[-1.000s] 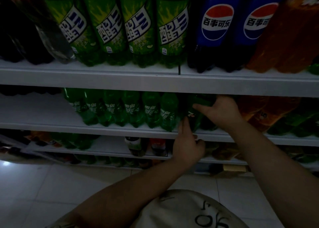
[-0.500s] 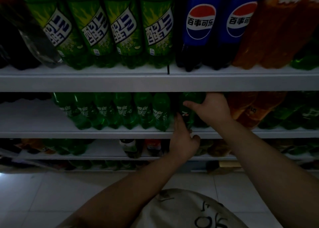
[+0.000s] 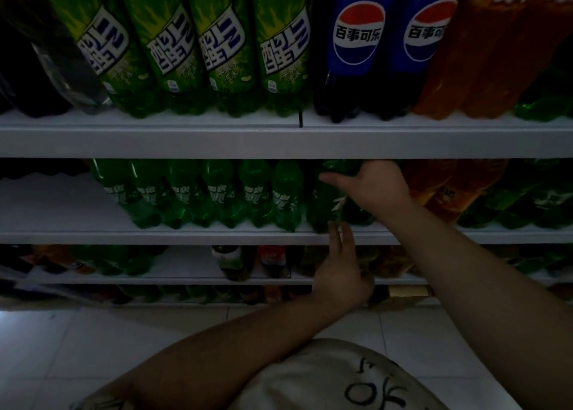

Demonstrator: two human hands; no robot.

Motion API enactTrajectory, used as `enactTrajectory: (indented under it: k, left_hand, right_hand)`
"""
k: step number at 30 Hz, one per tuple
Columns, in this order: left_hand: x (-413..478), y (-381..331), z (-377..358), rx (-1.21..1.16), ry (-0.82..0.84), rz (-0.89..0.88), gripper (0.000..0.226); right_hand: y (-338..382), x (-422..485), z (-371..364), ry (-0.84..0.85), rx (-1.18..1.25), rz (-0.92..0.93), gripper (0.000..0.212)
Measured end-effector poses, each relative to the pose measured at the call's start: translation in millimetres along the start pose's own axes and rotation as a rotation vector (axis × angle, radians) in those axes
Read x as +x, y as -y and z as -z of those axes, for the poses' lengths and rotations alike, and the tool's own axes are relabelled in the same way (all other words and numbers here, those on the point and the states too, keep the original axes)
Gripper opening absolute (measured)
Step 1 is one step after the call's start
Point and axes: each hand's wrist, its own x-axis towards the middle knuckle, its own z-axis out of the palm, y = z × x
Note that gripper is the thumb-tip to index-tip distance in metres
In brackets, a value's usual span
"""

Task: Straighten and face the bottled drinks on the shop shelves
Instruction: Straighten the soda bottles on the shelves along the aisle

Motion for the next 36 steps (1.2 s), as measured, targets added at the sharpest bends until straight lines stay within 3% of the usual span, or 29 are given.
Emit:
enactTrajectory:
  k: [4,7,12,14,16,18,19,21,23,25,30,33,36]
  left_hand:
    - [6.9,-3.7,-3.4,0.013,0.044,0.033,0.106]
    - [8.1,-3.6,-6.9,0.047,0.028,0.038,0.105]
    - [9.0,-3.0,-6.4,0.015,-0.032,0.104,0.106]
    - [10.9,-3.8,-6.6,-0.018,-0.042,0.093,0.102]
    - [14.2,-3.3,-4.4,-0.033,-0.036,0.09,0.093]
    - [15.8,0.2,0.2,-0.082,-0.045,0.106,0.096]
    - [15.5,2.2,1.7,-0.108,-0.054,0.116,0.1]
    - [12.3,3.7,3.5,-0.135,-0.074,0.126,0.101]
    - [9.5,3.8,2.8,-0.151,-0.108,0.127,0.095]
    - [7.6,1.8,6.0,-0.159,-0.181,0.117,0.086]
    - [6.7,-5.6,23.4,-0.23,-0.306,0.002,0.063]
    - [17.0,-13.9,29.3,-0.308,-0.178,-0.001,0.056]
    - [26.7,-24.8,29.5,-0.585,-0.055,0.098,0.052]
  right_hand:
    - [4.6,-2.7,-10.0,-0.053,-0.195,0.076,0.058]
    - [0.9,-6.2,-9.2,-0.031,-0.088,0.055,0.046]
    - [8.7,-7.7,-14.0,-0.053,-0.09,-0.041,0.058]
    - [3.8,-17.8,-14.5,-0.133,0.024,0.01,0.05]
    - [-13.3,-38.3,-12.0,-0.326,0.139,0.026,0.037]
    - [-37.2,-62.4,-8.9,-0.525,0.189,-0.074,0.027]
    - [-49.0,-70.5,-7.9,-0.546,0.218,-0.153,0.027]
    - [-67.4,-76.1,-11.5,-0.422,0.267,-0.264,0.028]
    - [-73.7,-72.8,-19.5,-0.239,0.273,-0.281,0.037]
    - [-71.4,-66.3,-29.0,-0.172,0.305,-0.283,0.05]
    - [-61.0,-56.8,-47.0,-0.248,0.337,-0.416,0.061]
    - [-65.6,-59.9,-50.4,-0.269,0.33,-0.359,0.053]
    - [-75.4,-69.5,-48.1,-0.245,0.437,-0.377,0.046]
